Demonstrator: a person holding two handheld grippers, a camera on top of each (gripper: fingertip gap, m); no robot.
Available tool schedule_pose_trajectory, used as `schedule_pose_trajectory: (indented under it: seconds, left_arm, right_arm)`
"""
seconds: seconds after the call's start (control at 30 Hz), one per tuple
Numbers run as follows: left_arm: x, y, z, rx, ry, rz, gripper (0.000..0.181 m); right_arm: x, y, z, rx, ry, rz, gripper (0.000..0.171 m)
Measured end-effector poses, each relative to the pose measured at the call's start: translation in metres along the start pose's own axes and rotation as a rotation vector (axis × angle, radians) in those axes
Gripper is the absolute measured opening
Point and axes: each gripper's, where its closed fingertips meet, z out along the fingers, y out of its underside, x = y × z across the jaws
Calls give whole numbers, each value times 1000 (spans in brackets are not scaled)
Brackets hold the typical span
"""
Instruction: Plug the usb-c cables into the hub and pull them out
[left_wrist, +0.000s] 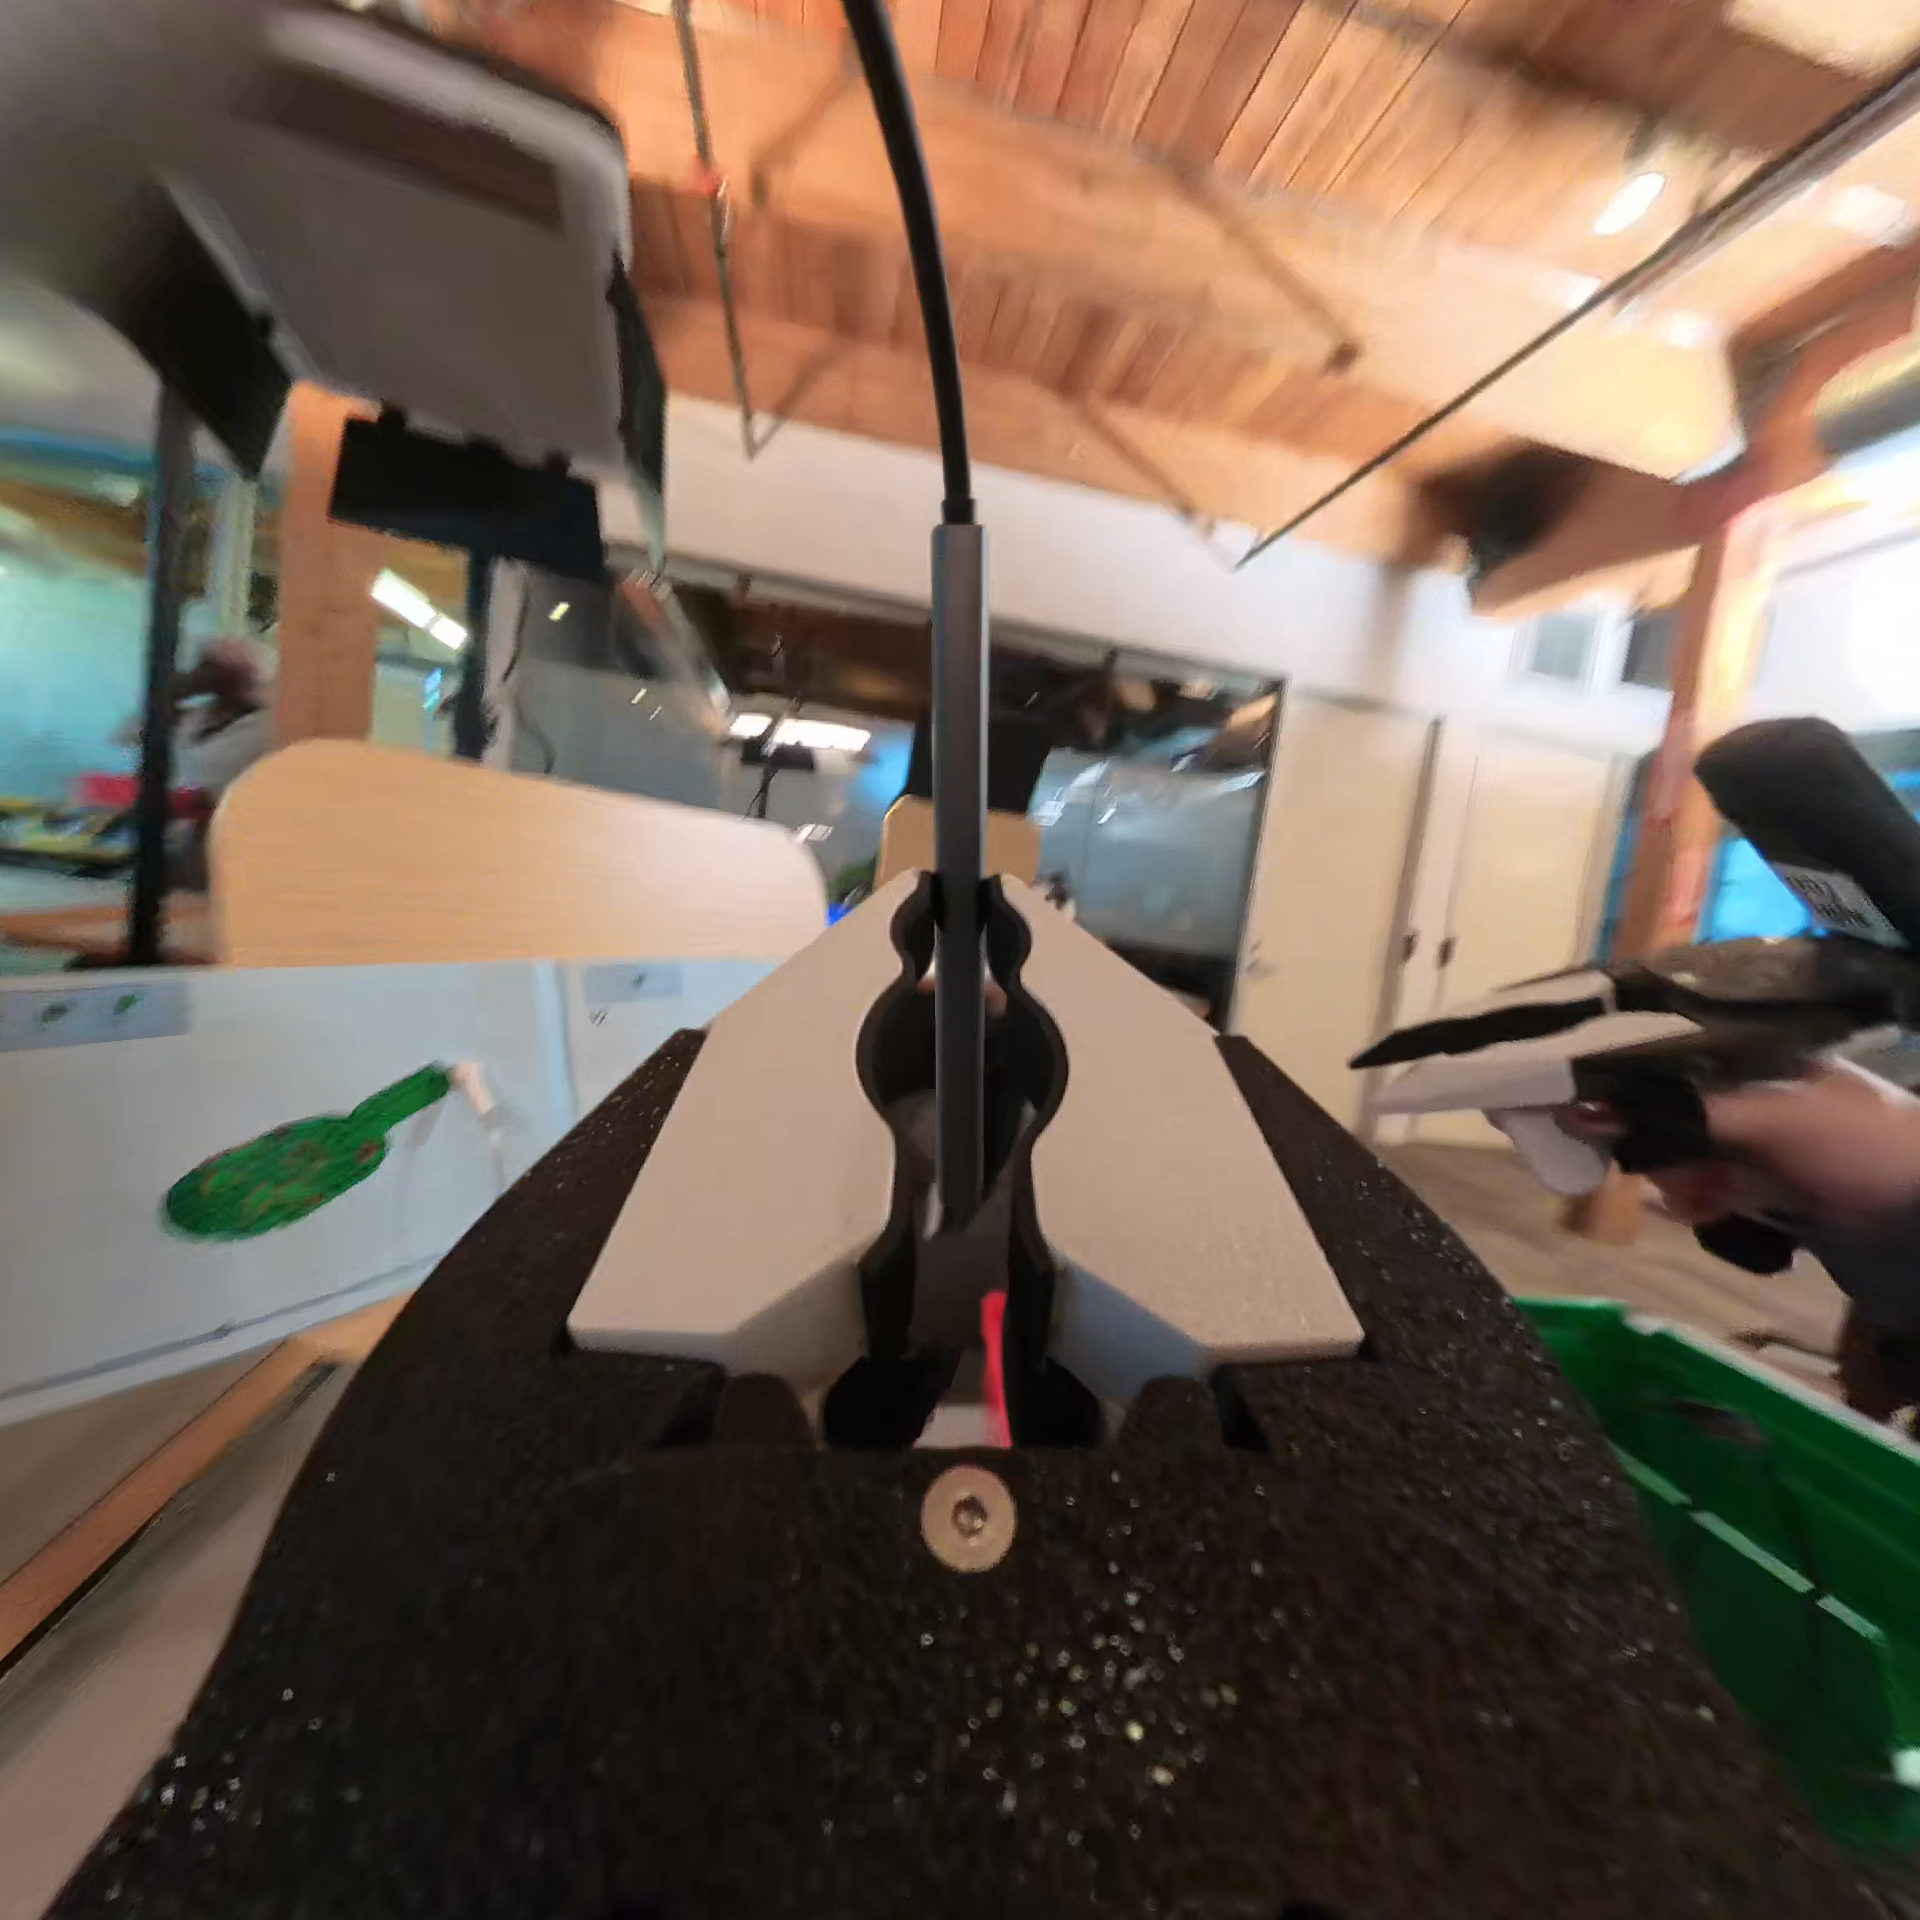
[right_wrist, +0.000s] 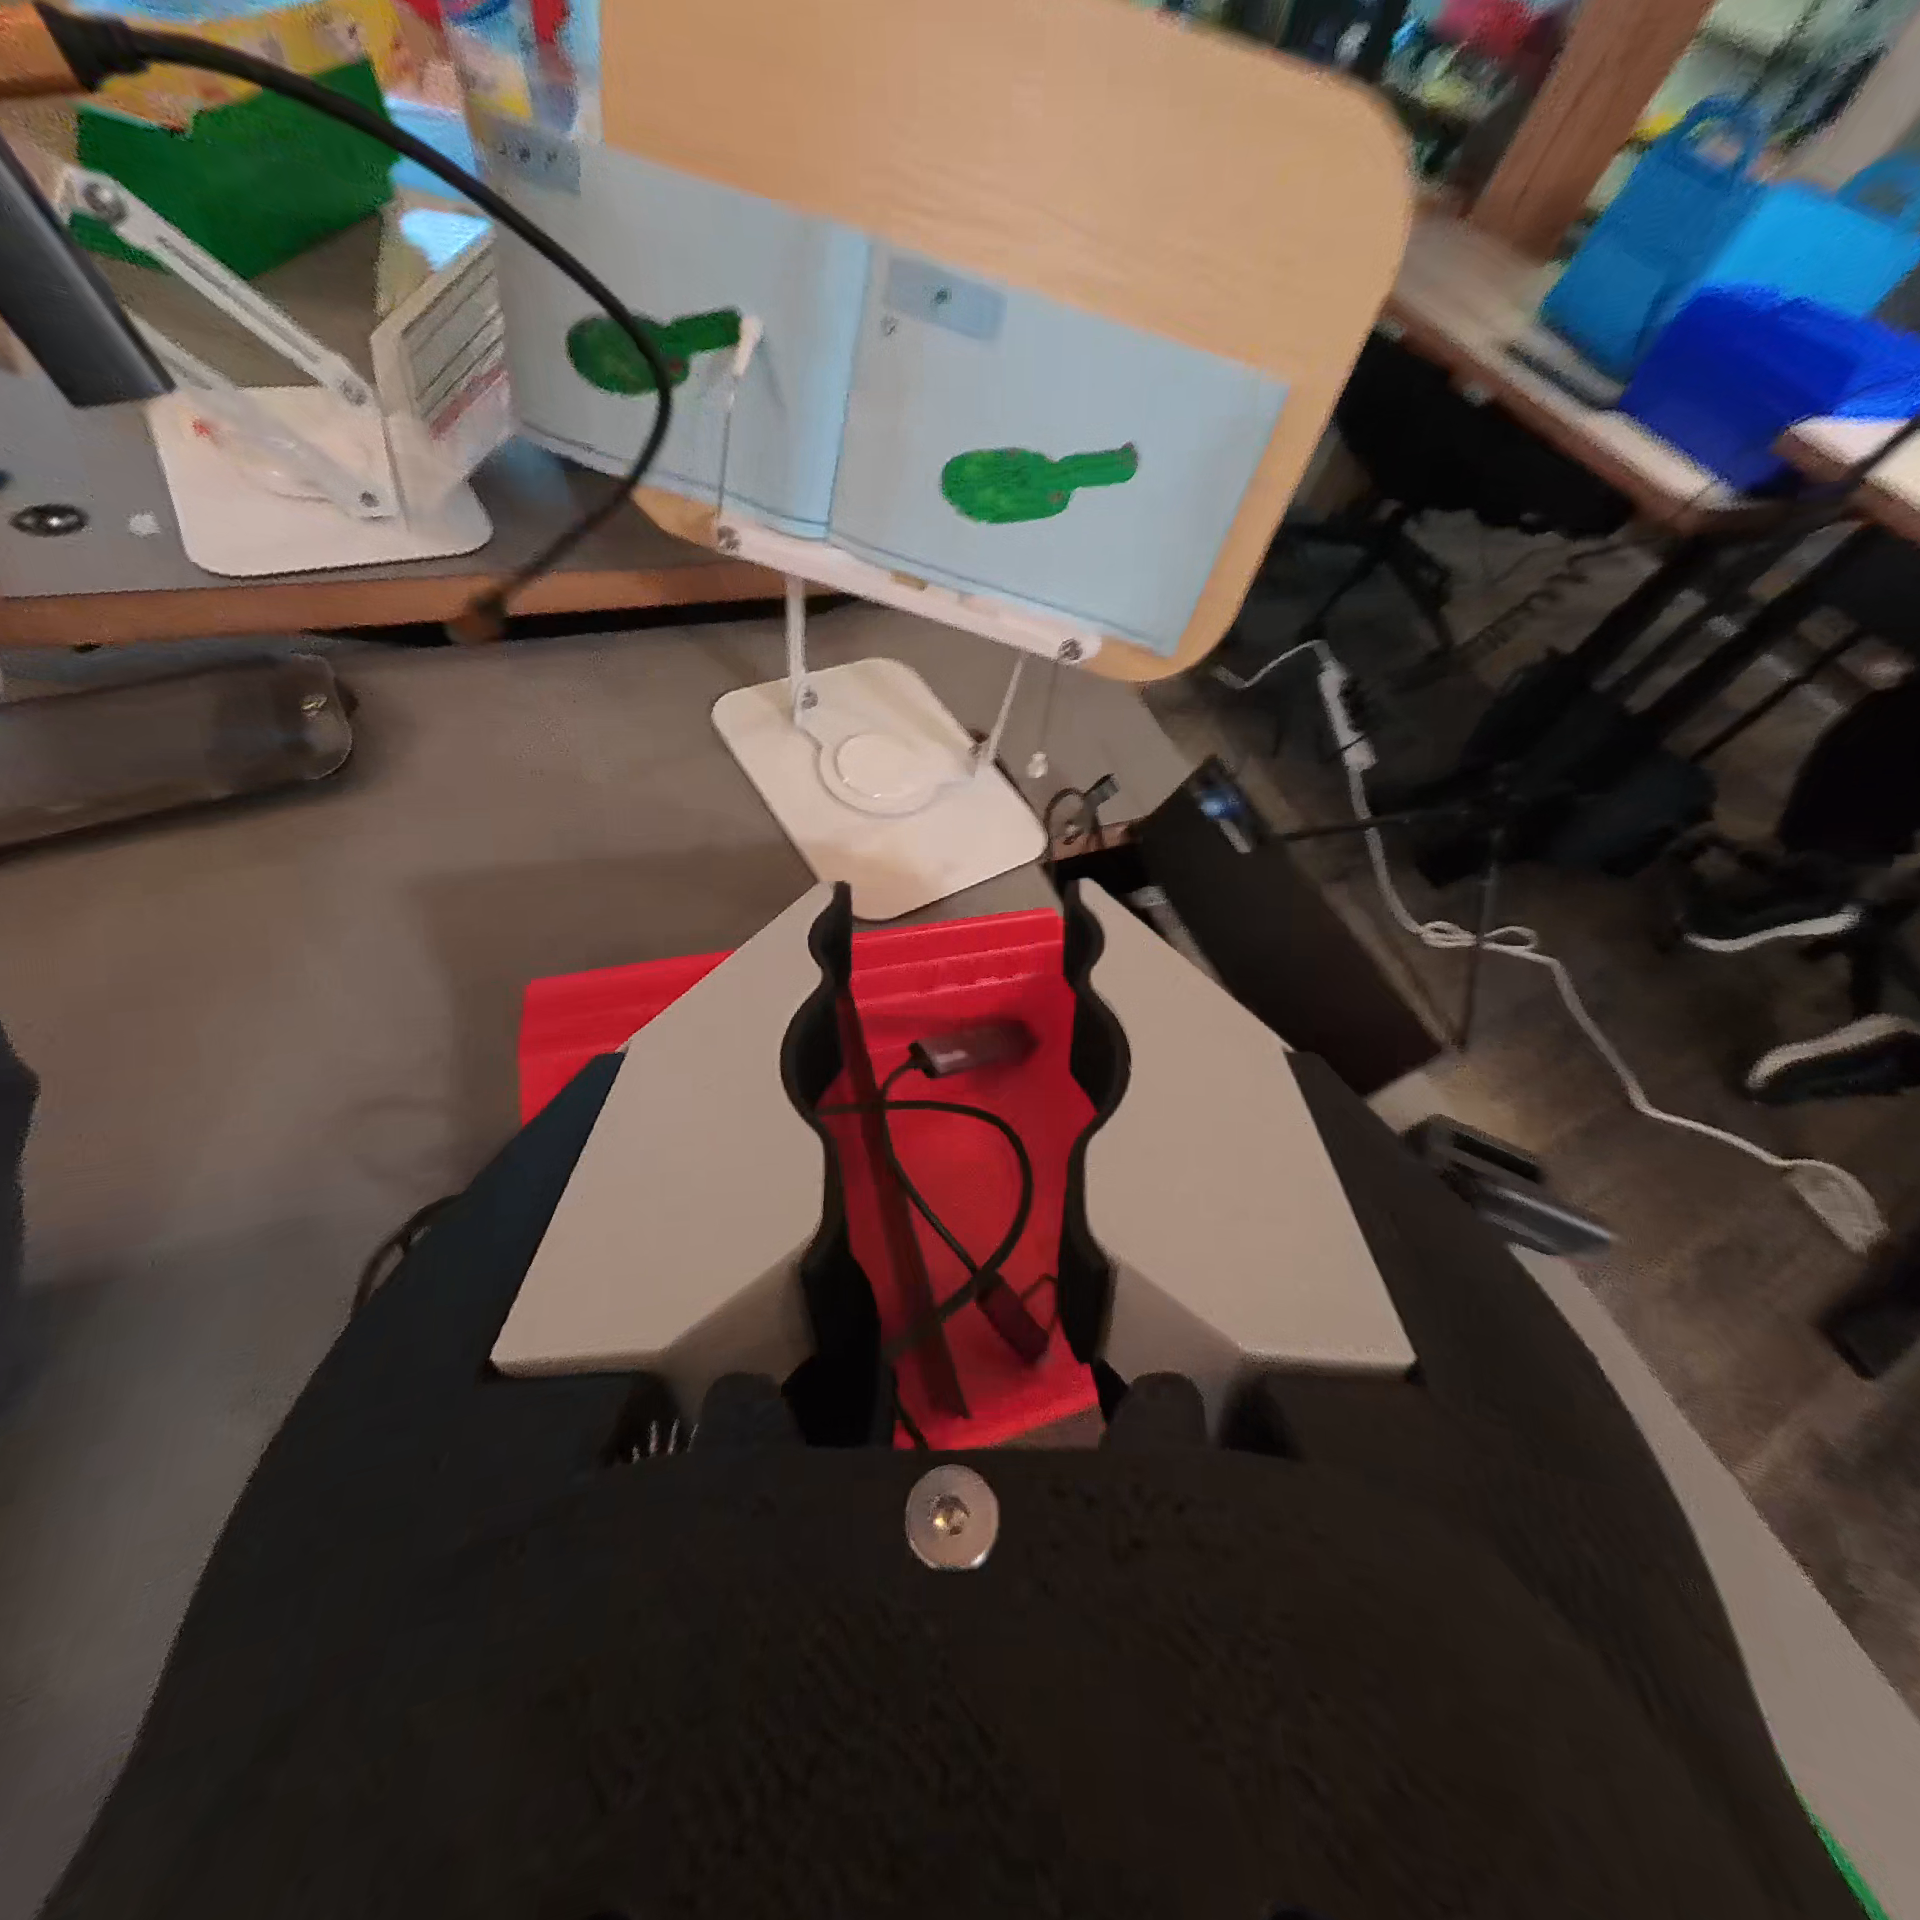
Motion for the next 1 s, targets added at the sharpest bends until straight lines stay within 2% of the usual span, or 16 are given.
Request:
schedule_pose_trajectory:
  seconds: [0.07, 0.13, 0.27, 0.37, 0.47, 0.53, 0.63, 0.7, 0.9, 1.0]
  left_arm:
    - [14, -12, -3, 61, 68, -15, 6]
    - [38, -23, -5, 120, 181, -27, 6]
    - [86, -29, -4, 141, 382, -47, 7]
    - [110, -22, 1, 113, 457, -22, 7]
    - [127, -16, 5, 92, 522, -28, 7]
    - [136, -14, 6, 87, 560, -40, 7]
    - [143, -11, 7, 73, 586, -34, 7]
    - [145, -10, 7, 68, 588, -23, 7]
    - [142, -10, 8, 75, 587, -33, 7]
    - [143, -8, 8, 70, 597, -37, 7]
  right_arm:
    - [3, 5, -36, 22, 86, -7, 38]
    - [0, 37, -69, -57, 142, 16, 28]
    - [-11, 163, -118, -414, 230, 141, 9]
    - [-53, 246, -122, -556, 79, 350, 3]
    - [-81, 296, -107, -590, 12, 470, 5]
    - [-87, 310, -92, -561, -1, 569, 14]
    - [-85, 309, -72, -459, -10, 691, 27]
    - [-85, 310, -64, -454, -13, 738, 33]
    - [-90, 322, -54, -602, 22, 736, 34]
    - [-88, 325, -52, -647, 63, 705, 28]
